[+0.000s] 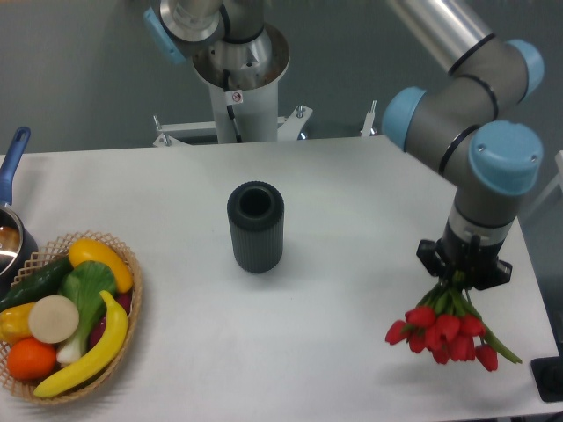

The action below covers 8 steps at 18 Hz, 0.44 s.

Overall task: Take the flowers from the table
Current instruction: 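Lift the grasped tulip bunch up off the table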

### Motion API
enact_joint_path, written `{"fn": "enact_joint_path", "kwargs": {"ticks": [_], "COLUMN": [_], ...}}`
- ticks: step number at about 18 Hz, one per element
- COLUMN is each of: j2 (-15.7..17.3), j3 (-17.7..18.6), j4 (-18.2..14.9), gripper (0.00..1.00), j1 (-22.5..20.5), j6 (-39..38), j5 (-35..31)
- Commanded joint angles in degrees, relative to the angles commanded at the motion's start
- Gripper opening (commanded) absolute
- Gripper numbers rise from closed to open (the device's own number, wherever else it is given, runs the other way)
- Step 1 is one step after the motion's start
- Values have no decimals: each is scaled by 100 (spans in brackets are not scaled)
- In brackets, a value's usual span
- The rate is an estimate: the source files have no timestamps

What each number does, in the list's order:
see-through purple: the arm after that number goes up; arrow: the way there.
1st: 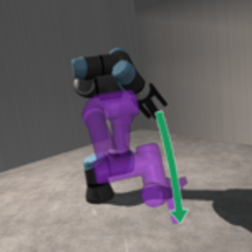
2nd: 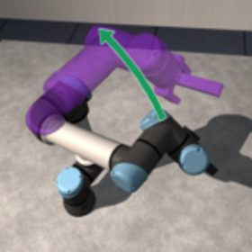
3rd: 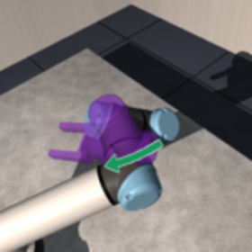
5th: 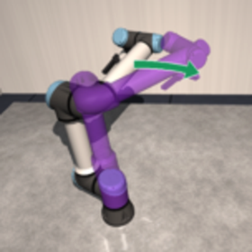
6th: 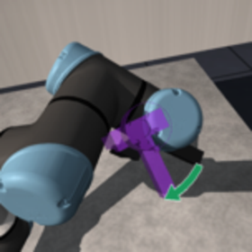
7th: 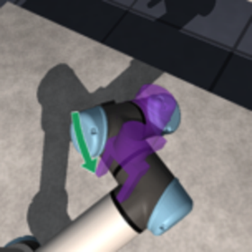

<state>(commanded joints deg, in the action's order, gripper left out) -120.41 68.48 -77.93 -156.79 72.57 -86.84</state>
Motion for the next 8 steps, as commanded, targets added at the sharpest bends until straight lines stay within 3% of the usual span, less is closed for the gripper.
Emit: {"fn": "enact_joint_path", "kwargs": {"ticks": [2, 8], "j2": [0, 9], "j3": [-334, -405], "j4": [-677, -917], "gripper": [0, 0], "j1": [-132, -141], "j6": [440, 766], "j5": [-9, -395]}}
